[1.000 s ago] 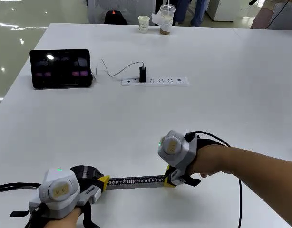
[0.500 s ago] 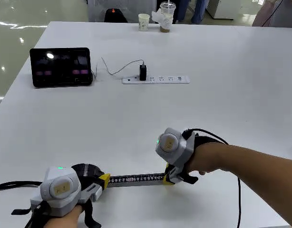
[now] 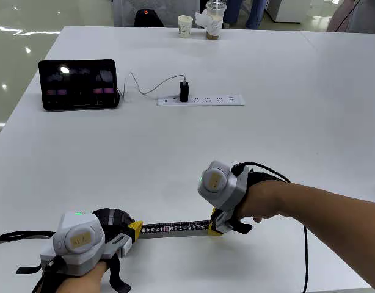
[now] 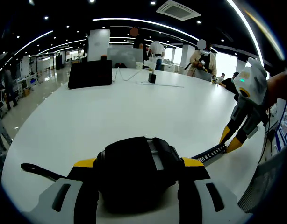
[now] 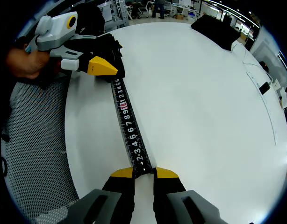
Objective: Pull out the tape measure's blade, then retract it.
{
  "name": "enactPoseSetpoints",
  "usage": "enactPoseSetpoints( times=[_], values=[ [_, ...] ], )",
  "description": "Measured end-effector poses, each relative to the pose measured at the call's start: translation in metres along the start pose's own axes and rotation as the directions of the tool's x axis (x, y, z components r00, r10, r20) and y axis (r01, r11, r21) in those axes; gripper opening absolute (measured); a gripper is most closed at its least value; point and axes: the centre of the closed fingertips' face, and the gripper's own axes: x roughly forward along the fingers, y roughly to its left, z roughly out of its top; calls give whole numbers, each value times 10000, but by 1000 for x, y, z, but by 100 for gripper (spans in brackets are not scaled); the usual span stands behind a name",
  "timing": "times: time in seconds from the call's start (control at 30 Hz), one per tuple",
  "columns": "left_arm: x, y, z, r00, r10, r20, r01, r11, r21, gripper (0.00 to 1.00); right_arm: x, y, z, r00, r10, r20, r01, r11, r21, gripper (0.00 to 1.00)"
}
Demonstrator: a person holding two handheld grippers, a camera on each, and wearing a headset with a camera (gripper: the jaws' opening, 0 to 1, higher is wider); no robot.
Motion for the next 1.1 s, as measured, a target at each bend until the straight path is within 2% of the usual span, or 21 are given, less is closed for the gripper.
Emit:
enactPoseSetpoints(
  times=[1.1],
  values=[
    [0,2,1,10000,4,-2,-4,10000,-13,64,2,2,9,9999,-133,-61,133,9999,11,11]
  ],
)
